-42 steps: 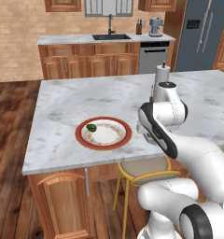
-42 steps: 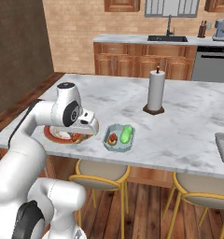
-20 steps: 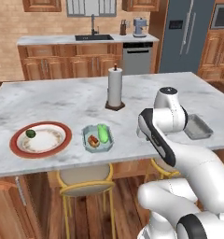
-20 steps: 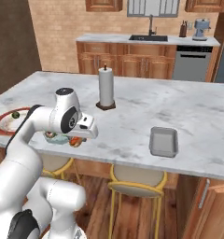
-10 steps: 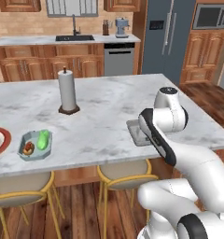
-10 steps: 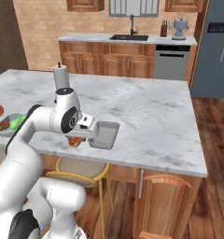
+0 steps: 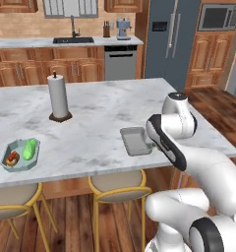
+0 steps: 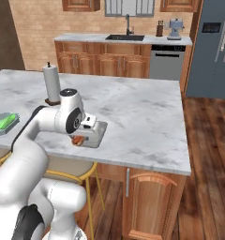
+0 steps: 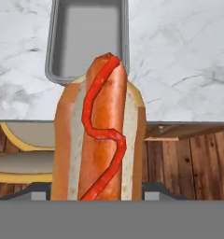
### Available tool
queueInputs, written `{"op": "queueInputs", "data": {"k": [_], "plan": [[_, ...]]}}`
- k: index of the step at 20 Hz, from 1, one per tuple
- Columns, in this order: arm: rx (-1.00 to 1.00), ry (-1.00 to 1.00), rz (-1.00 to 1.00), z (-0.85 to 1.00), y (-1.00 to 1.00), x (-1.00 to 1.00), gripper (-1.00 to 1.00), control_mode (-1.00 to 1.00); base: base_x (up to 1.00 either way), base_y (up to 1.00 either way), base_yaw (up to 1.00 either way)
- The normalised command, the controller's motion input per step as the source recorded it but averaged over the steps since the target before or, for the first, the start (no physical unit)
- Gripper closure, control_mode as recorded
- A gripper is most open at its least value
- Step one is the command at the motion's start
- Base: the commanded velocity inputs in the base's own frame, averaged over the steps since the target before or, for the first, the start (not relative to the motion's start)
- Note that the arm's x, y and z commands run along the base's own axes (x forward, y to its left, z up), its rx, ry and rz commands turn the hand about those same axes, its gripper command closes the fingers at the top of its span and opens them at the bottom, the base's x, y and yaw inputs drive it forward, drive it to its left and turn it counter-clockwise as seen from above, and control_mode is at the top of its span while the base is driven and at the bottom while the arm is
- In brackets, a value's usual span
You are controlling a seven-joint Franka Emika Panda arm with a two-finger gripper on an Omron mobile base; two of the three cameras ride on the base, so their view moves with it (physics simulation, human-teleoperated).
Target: Place one cooked food and one vegetable from the large plate to each tupperware container.
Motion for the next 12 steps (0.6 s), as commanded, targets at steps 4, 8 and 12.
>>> {"op": "queueInputs", "data": {"k": [4, 8, 12], "plan": [[0.0, 0.1, 0.04, -0.08, 0.22, 1.0, 1.0, -1.0, 0.0, 0.0, 0.0], [0.0, 0.32, 0.0, -0.26, 0.01, 1.0, 1.0, -1.0, 0.0, 0.0, 0.0], [0.0, 0.18, -0.01, -0.08, 0.0, 0.98, 1.0, -1.0, 0.0, 0.0, 0.0]]}}
